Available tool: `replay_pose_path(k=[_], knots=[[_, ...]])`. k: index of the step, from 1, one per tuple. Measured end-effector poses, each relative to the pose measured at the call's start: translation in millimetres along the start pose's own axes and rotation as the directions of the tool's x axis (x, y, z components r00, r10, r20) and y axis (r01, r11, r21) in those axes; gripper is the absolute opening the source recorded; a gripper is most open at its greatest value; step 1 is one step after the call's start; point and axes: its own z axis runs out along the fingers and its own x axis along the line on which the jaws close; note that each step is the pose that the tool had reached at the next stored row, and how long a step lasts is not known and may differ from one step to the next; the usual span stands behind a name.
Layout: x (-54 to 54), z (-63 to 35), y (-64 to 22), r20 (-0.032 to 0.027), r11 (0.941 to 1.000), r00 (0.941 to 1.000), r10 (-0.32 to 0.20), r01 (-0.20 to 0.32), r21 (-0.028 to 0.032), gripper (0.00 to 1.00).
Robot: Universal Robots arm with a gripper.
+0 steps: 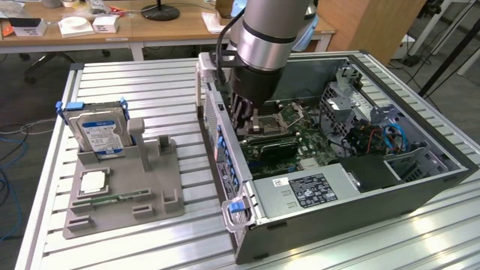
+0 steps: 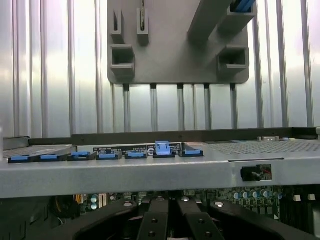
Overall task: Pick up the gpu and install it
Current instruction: 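Press down on the gpu until it lock into place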
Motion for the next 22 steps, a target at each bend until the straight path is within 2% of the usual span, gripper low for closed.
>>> replay_pose_path(k=[9, 10, 11, 12, 14, 22], knots=[[0.0, 4.6, -1.3, -0.0028, 1.0, 1.0, 0.001, -0.001, 0.0041, 0.11], [-0.4, 4.9, -2.6, -0.0011, 1.0, 1.0, 0.0, 0.0, 0.0051, 0.11], [-0.7, 8.2, -4.2, 0.0075, 1.0, 1.0, -0.001, 0.001, 0.0096, 0.11], [-0.6, 7.4, -4.2, 0.0062, 1.0, 1.0, -0.001, 0.001, 0.0077, 0.11], [-0.2, 7.0, -4.7, 0.0076, 1.0, 1.0, -0.001, 0.001, 0.0075, 0.11], [-1.8, 6.7, -17.3, 0.0184, 0.9999, 0.9998, -0.002, 0.002, 0.0112, 0.11]])
